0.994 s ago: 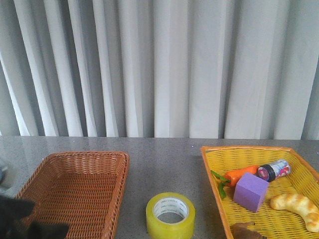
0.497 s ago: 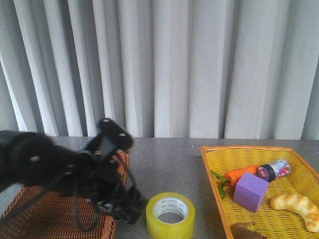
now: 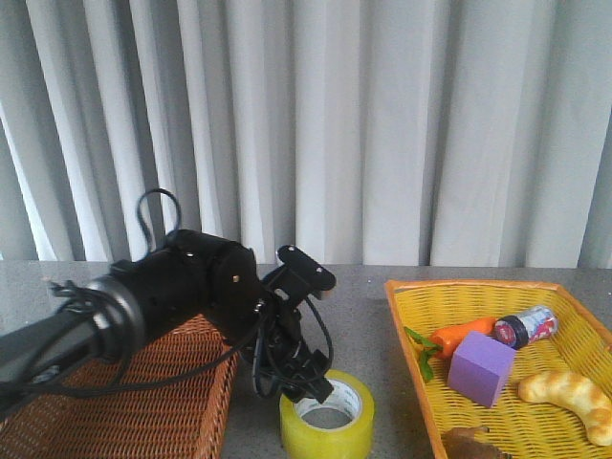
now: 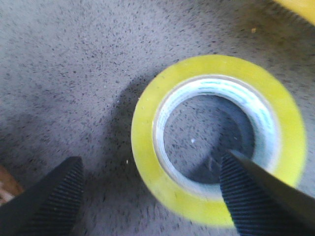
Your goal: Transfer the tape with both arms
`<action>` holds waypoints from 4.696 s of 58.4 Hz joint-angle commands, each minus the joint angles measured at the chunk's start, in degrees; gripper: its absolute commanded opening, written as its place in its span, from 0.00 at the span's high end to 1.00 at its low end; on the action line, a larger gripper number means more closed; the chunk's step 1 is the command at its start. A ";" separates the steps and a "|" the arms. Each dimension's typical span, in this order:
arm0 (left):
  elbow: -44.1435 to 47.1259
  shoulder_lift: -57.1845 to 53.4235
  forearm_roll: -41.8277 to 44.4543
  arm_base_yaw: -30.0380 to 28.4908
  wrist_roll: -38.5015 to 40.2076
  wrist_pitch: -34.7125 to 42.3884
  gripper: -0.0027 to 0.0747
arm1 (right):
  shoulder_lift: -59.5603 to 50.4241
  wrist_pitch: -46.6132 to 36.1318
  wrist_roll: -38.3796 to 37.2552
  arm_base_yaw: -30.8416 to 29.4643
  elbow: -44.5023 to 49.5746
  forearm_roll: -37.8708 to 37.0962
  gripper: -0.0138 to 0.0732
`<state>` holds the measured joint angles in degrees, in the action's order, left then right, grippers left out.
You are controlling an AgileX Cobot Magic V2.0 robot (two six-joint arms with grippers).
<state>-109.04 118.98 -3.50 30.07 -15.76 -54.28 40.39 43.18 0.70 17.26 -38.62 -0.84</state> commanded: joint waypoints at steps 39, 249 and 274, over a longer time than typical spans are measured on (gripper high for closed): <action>-12.60 8.76 -0.86 0.37 4.69 -1.87 0.66 | -0.16 -3.19 0.07 -0.34 -1.56 -0.39 0.30; 36.65 -51.65 0.18 -23.13 9.00 -0.85 0.21 | -0.16 -3.15 0.07 -0.34 -1.56 -0.39 0.30; 64.81 -81.18 -1.30 -23.13 9.20 10.96 0.21 | -0.16 -3.15 0.07 -0.34 -1.56 -0.39 0.30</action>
<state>-46.45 43.46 -3.83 6.95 -7.22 -48.68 40.39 43.28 0.70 17.26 -38.62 -0.84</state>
